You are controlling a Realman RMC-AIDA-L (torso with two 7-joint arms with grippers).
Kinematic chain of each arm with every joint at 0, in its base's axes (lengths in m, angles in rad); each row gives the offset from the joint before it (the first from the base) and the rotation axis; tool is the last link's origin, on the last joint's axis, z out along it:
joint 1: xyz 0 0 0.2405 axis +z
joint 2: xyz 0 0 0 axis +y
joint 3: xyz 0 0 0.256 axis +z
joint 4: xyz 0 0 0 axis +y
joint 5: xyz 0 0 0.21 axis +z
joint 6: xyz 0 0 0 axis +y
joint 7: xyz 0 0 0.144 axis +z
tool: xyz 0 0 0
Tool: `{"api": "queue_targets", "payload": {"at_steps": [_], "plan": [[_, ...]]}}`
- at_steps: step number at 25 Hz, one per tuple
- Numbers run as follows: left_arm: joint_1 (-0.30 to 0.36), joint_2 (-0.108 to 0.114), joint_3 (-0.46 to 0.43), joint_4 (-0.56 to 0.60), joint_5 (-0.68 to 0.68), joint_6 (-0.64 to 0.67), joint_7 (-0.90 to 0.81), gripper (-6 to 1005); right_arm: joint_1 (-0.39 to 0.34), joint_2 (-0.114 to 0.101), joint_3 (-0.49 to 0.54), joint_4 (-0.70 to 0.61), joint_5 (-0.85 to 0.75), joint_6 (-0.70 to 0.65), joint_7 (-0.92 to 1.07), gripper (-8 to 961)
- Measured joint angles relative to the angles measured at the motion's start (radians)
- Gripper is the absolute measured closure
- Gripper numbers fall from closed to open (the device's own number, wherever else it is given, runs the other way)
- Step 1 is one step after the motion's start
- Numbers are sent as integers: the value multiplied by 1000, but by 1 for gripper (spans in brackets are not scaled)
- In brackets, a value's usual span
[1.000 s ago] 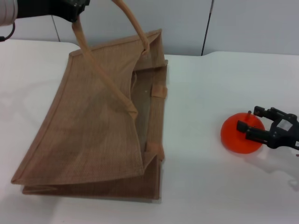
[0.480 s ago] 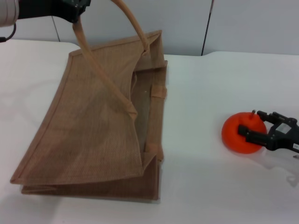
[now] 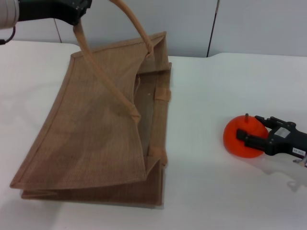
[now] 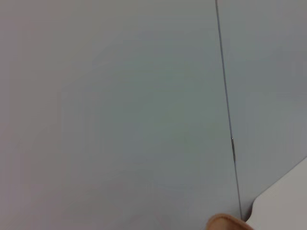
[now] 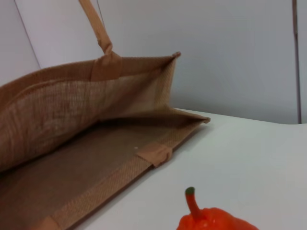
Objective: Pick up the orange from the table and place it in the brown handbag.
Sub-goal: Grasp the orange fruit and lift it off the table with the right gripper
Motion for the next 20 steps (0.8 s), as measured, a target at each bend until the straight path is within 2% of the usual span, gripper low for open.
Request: {"api": "queue_targets", "payload": {"at_steps": [5, 12, 20], "plan": [[-3, 0, 0, -2, 7, 0, 0, 872, 14, -9, 0, 6, -31, 2, 56, 249], [-6, 0, 0, -5, 9, 0, 2, 872, 16, -10, 6, 29, -50, 3, 58, 311], [-13, 0, 1, -5, 9, 0, 12, 872, 4, -4, 8, 118, -50, 32, 62, 384]]}}
